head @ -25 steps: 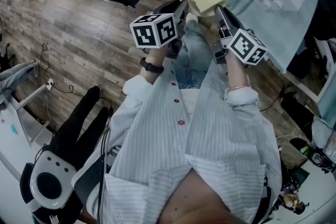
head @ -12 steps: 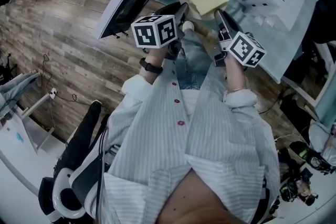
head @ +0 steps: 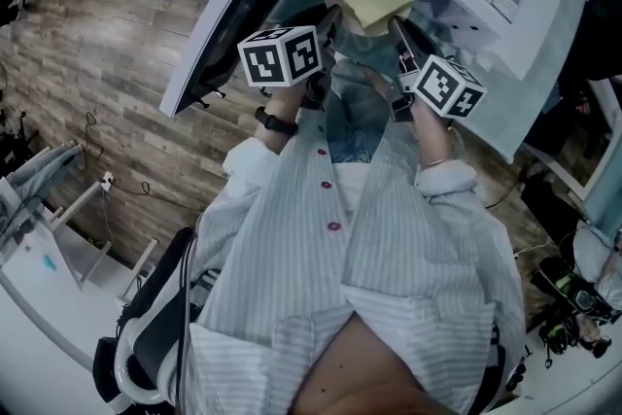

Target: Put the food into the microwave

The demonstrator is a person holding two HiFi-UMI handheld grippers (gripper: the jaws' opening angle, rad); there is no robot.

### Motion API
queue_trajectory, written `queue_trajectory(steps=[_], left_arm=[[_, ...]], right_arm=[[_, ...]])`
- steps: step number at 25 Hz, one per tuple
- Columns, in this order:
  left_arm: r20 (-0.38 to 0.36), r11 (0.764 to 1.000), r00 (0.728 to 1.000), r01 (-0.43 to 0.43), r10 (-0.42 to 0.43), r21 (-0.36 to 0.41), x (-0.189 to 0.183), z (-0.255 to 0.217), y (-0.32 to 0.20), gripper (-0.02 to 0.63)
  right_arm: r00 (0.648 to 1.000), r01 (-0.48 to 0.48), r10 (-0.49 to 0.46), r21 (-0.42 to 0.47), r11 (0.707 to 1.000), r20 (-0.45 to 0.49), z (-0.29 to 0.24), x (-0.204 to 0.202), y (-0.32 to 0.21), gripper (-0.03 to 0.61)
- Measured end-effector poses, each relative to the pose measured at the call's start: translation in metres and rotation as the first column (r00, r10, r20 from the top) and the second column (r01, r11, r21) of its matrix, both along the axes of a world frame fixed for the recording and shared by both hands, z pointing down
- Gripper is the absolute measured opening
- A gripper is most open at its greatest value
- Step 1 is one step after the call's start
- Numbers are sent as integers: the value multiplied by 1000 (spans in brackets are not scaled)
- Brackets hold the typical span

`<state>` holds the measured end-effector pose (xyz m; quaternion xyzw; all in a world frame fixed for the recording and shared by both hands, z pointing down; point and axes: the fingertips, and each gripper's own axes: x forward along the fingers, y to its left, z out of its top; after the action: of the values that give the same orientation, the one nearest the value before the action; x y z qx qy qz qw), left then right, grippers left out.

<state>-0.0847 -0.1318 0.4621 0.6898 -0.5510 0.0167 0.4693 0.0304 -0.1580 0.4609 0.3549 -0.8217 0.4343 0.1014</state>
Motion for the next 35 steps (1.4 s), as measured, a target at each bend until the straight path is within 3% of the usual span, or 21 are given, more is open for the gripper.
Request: queue_trajectory(steps=[10, 20, 30, 35], left_arm=[[2, 1000, 1000, -24, 24, -7, 4, 3, -33, 63], [5, 992, 992, -123, 123, -19, 8, 3, -52, 64], [5, 983, 983, -183, 183, -27, 16, 13, -58, 66], [39, 979, 979, -200, 201, -26, 15, 18, -64, 66]], right_arm=[[999, -33, 33, -28, 999, 1, 6, 5, -30, 78], [990, -139, 139, -37, 990, -14, 6, 11, -40, 78], [979, -203, 202, -26, 979, -32, 9, 17, -41, 78], [974, -217, 216, -3, 976, -69, 16, 17, -43, 80]])
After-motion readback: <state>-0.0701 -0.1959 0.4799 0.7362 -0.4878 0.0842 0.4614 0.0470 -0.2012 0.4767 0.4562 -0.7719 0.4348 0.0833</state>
